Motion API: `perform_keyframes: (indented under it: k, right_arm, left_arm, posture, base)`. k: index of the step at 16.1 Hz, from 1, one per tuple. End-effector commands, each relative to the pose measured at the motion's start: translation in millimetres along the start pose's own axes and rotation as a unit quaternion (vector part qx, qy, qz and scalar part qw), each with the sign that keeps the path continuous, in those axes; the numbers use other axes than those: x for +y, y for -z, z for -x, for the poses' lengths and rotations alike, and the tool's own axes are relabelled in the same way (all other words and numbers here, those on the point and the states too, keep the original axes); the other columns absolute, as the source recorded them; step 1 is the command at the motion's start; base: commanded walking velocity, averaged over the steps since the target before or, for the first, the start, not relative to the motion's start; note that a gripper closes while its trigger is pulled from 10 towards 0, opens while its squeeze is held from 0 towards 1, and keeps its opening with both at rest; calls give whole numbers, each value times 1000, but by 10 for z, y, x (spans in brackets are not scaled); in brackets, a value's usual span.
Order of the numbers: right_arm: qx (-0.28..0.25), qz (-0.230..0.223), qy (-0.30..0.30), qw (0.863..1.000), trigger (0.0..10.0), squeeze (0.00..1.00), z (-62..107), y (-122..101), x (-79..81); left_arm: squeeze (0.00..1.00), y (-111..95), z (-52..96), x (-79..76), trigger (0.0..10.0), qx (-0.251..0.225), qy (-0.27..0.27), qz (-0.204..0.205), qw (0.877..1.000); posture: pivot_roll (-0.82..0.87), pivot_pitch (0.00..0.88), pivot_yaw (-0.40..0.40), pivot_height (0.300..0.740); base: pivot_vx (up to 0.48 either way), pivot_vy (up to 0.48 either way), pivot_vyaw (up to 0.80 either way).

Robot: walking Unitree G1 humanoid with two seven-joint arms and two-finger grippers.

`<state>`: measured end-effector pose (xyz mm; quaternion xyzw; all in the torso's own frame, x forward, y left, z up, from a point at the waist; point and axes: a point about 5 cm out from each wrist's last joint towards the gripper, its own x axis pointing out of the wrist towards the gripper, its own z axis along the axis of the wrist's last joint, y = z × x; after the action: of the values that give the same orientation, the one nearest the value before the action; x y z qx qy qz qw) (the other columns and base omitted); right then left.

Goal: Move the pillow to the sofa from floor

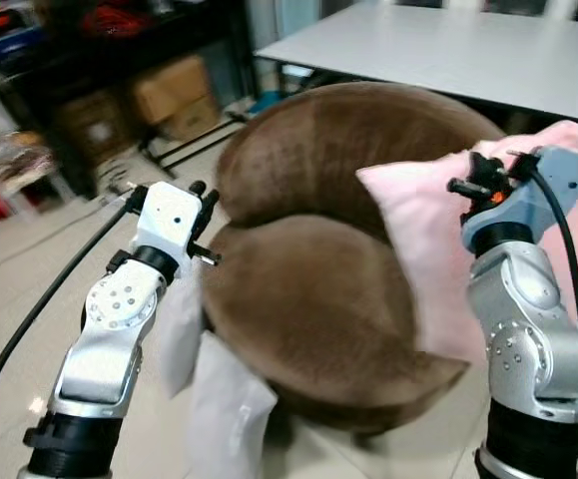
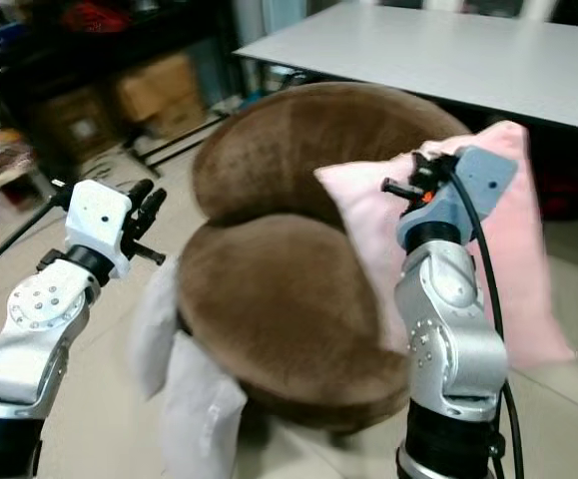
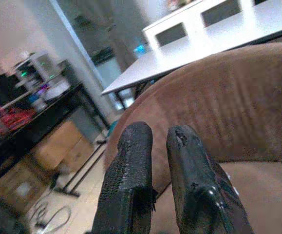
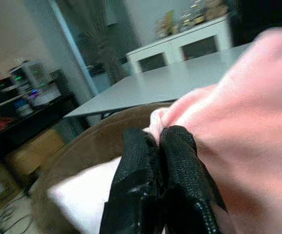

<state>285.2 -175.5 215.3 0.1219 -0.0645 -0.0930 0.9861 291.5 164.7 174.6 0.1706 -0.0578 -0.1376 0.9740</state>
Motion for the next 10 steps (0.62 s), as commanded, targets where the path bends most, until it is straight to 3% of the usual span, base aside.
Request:
perform_keyframes:
  k: [1, 10]
  right_arm:
    - [-17, 3, 2, 1000, 10000, 0, -7, -73, -37]
    - [-13, 20, -52, 998, 10000, 0, -4, -45, 94]
  left_arm:
    - [0, -21, -18, -31, 10000, -4, 9, 1, 1000]
    - [0, -14, -9, -47, 10000, -5, 11, -7, 1000]
  posture:
    - [-184, 0, 115, 740]
    - [-180, 0, 108, 740]
  base:
    - [349, 0, -788]
    - [320, 0, 0]
